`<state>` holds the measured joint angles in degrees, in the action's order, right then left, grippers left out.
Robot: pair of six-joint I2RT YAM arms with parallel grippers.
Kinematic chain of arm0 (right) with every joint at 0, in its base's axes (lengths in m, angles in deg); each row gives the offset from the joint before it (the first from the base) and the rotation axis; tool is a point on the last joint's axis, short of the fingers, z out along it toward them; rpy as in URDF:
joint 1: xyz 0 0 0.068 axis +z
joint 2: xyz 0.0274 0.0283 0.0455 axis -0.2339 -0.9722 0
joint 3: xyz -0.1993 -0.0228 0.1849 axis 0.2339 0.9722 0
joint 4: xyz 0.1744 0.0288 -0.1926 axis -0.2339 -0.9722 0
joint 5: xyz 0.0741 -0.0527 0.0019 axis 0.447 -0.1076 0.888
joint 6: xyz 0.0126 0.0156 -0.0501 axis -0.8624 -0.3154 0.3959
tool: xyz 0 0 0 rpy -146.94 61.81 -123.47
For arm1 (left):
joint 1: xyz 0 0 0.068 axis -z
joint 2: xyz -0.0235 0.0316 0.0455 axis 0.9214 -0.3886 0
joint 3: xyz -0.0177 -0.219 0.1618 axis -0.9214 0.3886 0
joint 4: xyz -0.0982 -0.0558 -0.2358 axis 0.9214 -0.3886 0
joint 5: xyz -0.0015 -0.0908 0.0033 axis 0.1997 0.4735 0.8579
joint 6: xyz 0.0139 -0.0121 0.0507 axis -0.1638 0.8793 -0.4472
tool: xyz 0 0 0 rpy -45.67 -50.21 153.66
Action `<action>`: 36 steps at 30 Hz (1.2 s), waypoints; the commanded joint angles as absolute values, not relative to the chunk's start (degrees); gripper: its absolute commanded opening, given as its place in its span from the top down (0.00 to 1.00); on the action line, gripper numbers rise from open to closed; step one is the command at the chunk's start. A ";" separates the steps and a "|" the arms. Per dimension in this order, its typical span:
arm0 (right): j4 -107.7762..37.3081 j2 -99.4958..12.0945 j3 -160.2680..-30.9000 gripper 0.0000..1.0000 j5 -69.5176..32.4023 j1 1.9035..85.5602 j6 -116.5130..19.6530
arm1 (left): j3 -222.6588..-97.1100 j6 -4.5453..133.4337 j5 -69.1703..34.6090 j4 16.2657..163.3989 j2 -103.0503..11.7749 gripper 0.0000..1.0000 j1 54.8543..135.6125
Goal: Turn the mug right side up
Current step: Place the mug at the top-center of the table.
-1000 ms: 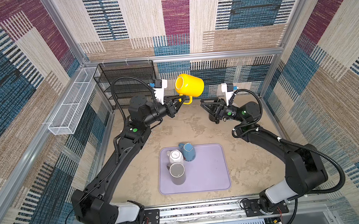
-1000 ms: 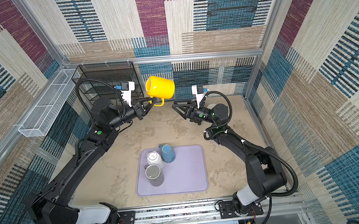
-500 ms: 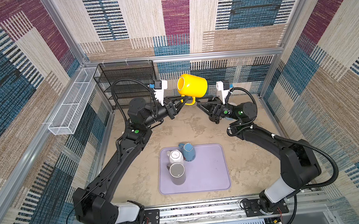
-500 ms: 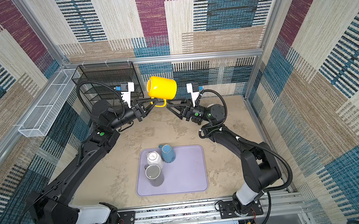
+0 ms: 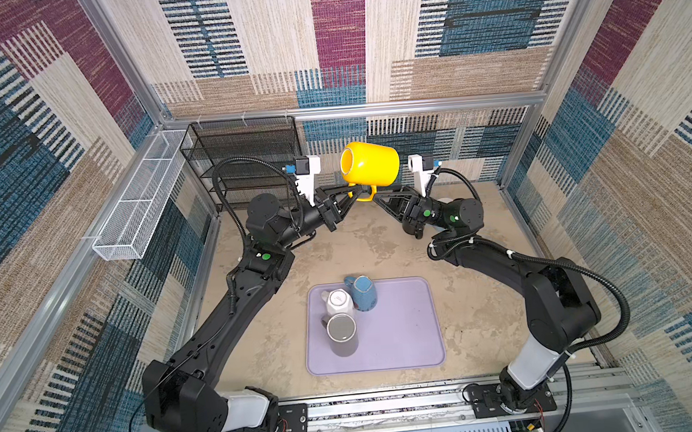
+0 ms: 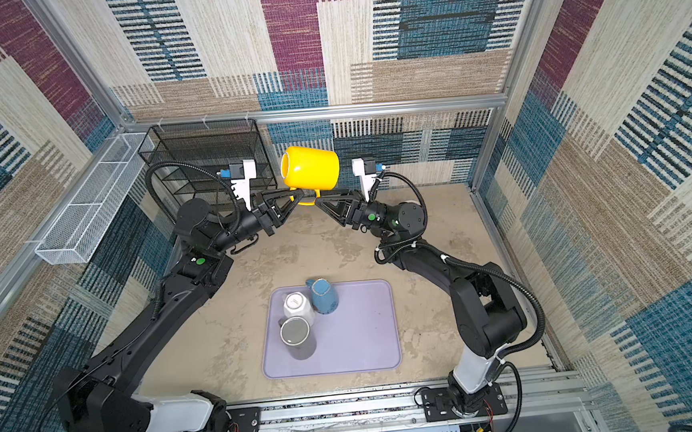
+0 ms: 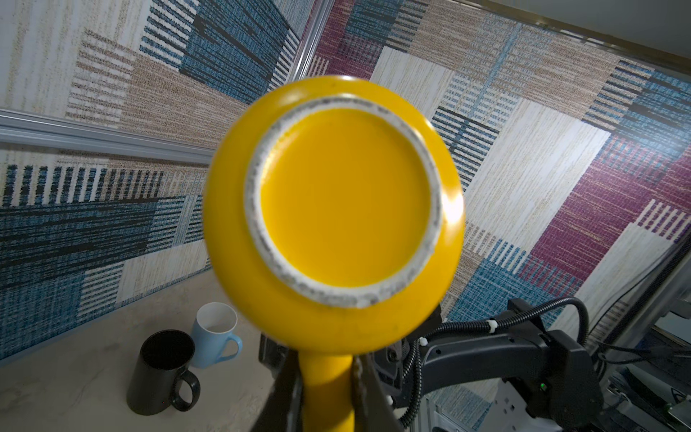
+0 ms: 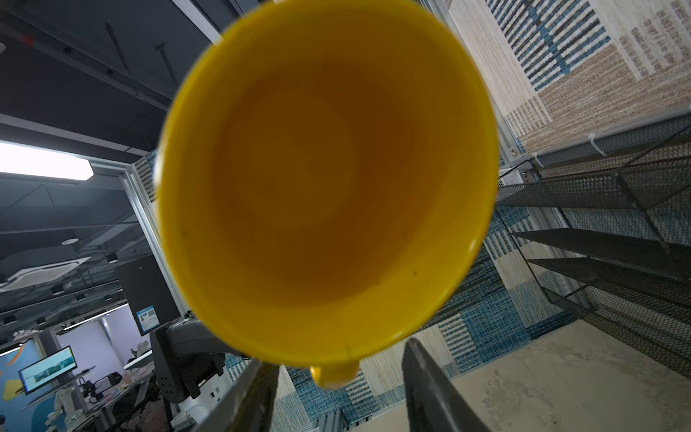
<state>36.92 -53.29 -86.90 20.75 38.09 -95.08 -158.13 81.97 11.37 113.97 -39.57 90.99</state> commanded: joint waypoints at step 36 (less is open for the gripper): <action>63.81 -58.27 -92.75 0.71 18.13 38.84 -110.14 | -155.96 83.06 11.35 124.72 -40.46 1.00 90.87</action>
